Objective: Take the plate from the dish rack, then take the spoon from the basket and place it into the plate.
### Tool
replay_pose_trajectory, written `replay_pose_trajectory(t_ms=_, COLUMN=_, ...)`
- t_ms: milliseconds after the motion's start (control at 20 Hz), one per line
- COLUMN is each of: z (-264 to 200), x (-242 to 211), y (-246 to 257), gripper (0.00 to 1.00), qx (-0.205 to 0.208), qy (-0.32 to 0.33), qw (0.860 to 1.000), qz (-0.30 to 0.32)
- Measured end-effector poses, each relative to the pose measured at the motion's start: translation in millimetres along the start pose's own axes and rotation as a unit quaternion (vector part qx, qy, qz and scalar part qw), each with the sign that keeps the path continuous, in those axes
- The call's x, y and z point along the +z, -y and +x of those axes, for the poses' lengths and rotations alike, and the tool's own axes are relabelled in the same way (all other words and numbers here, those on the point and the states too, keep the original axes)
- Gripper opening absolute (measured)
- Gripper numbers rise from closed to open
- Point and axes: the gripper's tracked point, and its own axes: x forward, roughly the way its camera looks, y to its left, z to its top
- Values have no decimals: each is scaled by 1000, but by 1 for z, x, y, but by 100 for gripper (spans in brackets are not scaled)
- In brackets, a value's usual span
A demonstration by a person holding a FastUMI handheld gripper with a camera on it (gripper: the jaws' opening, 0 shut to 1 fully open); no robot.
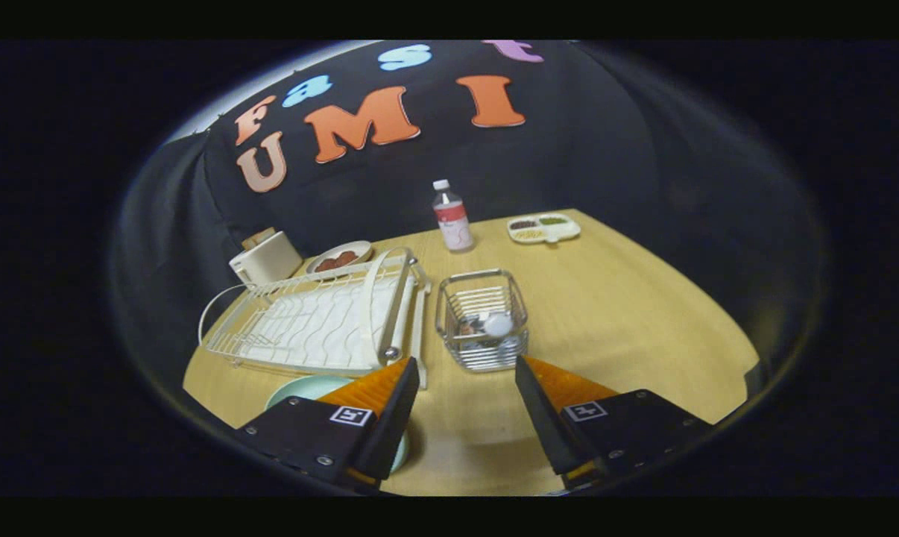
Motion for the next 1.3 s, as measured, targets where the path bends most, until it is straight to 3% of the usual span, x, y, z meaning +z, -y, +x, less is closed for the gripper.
replay_pose_trajectory(t_ms=250, z=6, x=25, y=11, gripper=77, qx=-20, qy=53, qw=997, qz=-51)
replay_pose_trajectory(t_ms=350, z=11, x=25, y=5, gripper=71, qx=-11, qy=60, qw=996, qz=-71)
replay_pose_trajectory(t_ms=400, z=14, x=21, y=-1, gripper=62, qx=-1, qy=57, qw=995, qz=-77)
replay_pose_trajectory(t_ms=550, z=19, x=20, y=-12, gripper=49, qx=8, qy=64, qw=994, qz=-85)
replay_pose_trajectory(t_ms=850, z=24, x=28, y=-8, gripper=16, qx=-3, qy=67, qw=995, qz=-70)
replay_pose_trajectory(t_ms=1050, z=22, x=45, y=-9, gripper=15, qx=3, qy=59, qw=997, qz=-44)
replay_pose_trajectory(t_ms=1300, z=9, x=66, y=-12, gripper=12, qx=9, qy=63, qw=996, qz=-64)
